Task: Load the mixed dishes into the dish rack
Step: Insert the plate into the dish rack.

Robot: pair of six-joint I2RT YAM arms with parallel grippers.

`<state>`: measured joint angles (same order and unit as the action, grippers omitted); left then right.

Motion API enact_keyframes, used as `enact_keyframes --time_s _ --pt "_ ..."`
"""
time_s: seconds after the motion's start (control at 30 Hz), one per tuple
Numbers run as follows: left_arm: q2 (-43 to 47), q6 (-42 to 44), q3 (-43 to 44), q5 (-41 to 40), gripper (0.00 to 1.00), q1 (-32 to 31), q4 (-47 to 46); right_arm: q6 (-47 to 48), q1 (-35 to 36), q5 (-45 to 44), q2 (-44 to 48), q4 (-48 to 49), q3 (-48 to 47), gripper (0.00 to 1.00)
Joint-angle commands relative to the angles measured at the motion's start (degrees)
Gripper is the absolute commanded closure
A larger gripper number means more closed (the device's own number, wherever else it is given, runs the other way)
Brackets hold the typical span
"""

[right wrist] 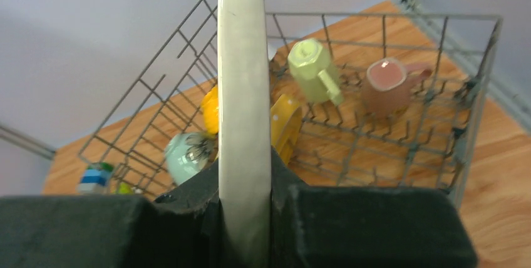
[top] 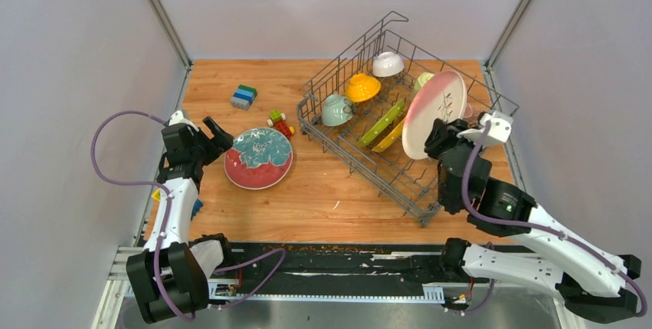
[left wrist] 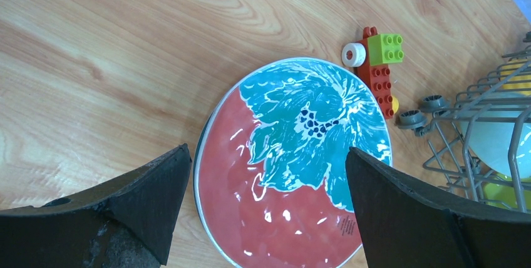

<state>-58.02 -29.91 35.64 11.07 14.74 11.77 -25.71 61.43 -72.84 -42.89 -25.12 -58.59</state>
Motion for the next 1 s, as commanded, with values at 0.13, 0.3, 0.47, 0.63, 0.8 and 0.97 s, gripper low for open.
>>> enact_keyframes --time_s 0.13,0.3,0.47,0.63,0.8,0.97 --pt "0.45 -0.64 0.01 1.04 0.00 -0.06 -1.82 -56.57 -9.39 11.70 -12.12 -47.77 -9.52 1.00" --pt "0.47 0.12 0.31 0.19 0.00 -0.04 -1.30 -64.06 -10.60 10.95 -15.84 -56.05 -11.28 1.00" --pt "-0.44 -0.28 -0.03 0.62 0.00 -0.04 -2.20 -63.56 -12.88 11.20 -15.62 -55.66 -10.94 1.00" --pt "-1.15 -0.79 -0.40 1.39 0.00 -0.04 -3.13 -57.47 -15.90 12.16 -15.65 -49.71 -10.02 1.00" --pt "-0.94 -0.79 -0.41 1.39 0.00 -0.03 -3.11 -36.41 -23.69 19.80 -13.99 -28.68 -4.98 1.00" --pt "-0.74 -0.92 -0.62 1.42 0.00 -0.06 -3.03 -27.61 -31.71 27.94 -14.53 -17.52 -2.12 1.00"
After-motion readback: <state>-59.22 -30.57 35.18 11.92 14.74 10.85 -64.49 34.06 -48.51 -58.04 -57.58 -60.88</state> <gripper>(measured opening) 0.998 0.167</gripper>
